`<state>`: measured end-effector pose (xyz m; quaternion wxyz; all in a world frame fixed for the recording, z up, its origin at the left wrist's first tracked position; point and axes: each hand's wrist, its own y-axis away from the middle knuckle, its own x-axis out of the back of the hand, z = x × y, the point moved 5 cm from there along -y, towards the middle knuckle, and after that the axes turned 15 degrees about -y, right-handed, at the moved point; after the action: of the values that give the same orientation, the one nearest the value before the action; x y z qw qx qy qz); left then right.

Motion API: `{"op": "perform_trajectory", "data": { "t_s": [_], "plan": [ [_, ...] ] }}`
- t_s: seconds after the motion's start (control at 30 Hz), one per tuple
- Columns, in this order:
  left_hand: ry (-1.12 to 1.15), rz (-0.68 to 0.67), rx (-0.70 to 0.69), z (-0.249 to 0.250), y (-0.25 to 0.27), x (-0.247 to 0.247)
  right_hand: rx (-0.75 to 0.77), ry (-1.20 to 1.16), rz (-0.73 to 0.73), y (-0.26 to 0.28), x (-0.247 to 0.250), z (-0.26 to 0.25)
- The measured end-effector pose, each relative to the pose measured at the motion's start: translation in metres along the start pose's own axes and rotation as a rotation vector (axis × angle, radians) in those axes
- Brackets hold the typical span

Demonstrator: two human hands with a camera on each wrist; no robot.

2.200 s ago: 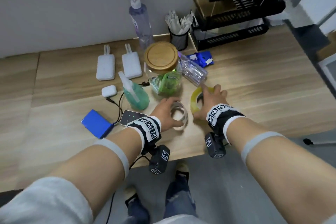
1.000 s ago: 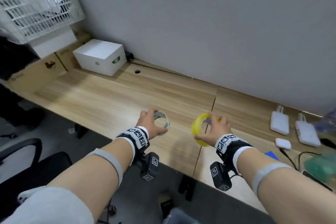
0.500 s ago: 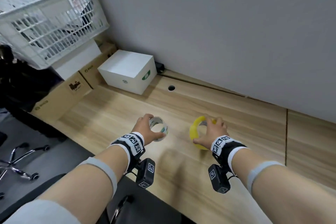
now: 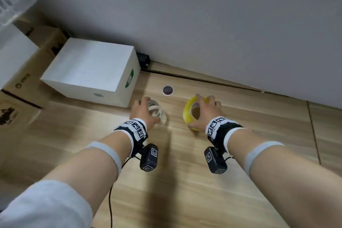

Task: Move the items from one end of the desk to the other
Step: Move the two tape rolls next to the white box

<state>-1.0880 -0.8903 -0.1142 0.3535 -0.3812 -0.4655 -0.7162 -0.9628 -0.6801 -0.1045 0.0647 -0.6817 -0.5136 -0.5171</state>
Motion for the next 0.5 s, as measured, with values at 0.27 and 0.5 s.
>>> {"op": "perform_trajectory", "data": {
  "t_s": [0.27, 0.5],
  "plan": [
    [-0.155, 0.084, -0.121, 0.011, -0.118, 0.014, -0.096, 0.014, 0.125, -0.093, -0.008, -0.033],
    [-0.147, 0.098, -0.152, 0.016, -0.143, 0.020, -0.100, 0.044, 0.155, -0.125, -0.014, -0.043]
  ]
}}
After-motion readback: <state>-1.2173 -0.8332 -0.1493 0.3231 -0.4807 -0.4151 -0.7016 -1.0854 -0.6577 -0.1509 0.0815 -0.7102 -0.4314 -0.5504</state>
